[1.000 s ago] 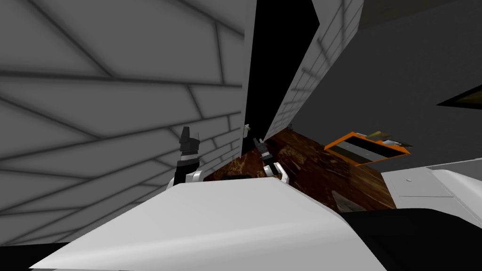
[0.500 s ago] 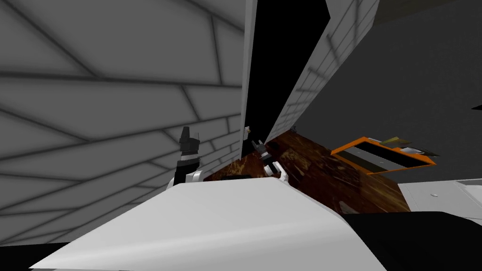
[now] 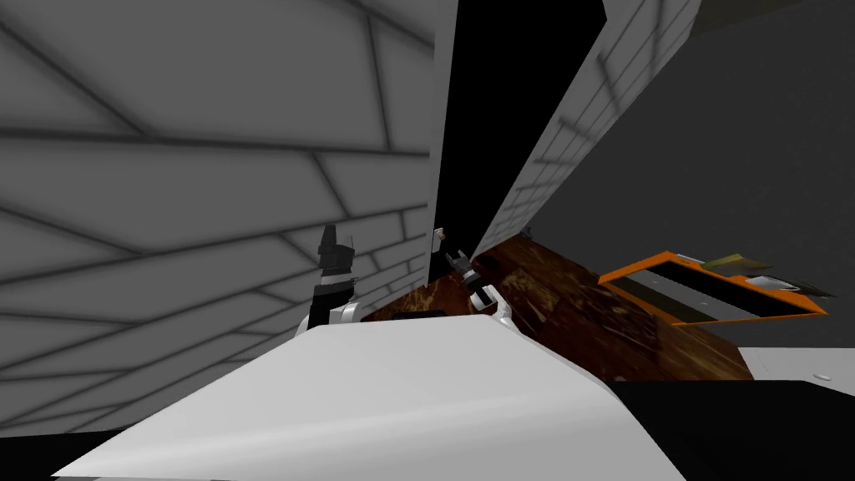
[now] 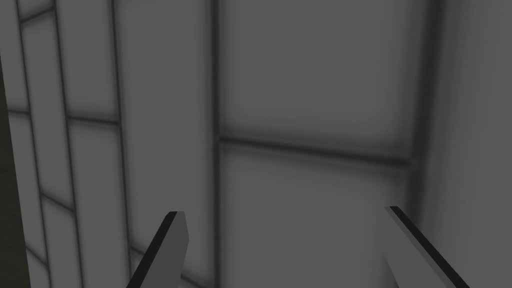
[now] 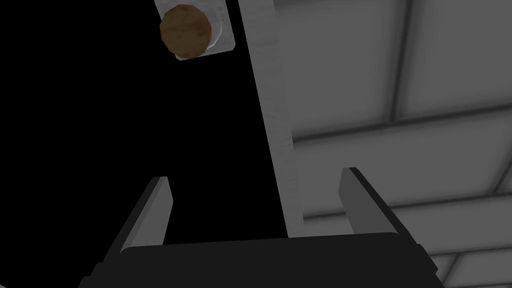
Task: Pull the door open
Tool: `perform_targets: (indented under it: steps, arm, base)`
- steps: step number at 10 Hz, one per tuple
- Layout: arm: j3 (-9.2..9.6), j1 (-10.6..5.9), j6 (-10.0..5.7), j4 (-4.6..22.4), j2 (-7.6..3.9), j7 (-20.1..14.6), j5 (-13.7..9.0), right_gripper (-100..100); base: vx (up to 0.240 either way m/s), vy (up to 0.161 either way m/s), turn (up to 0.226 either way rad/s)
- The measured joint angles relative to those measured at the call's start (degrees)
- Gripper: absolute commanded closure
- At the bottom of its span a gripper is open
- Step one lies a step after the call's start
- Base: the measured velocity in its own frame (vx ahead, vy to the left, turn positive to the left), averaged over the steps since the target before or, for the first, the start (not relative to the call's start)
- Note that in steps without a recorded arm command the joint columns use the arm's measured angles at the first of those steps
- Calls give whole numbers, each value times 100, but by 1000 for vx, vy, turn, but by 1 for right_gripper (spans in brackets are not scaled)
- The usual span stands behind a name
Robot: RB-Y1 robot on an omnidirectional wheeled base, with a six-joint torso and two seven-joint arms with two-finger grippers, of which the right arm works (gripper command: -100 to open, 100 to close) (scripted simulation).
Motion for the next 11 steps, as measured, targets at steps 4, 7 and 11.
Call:
perform_targets:
  steps: [4, 7, 11]
  arm:
    - [52, -196, -66, 503, -198, 368, 339, -100]
    - [-32, -314, -135, 773, -293, 436, 363, -100]
    - [-278, -439, -251, 1103, -371, 423, 259, -100]
  base:
    - [102, -95, 74]
    - [81, 61, 122]
    - [118, 108, 119]
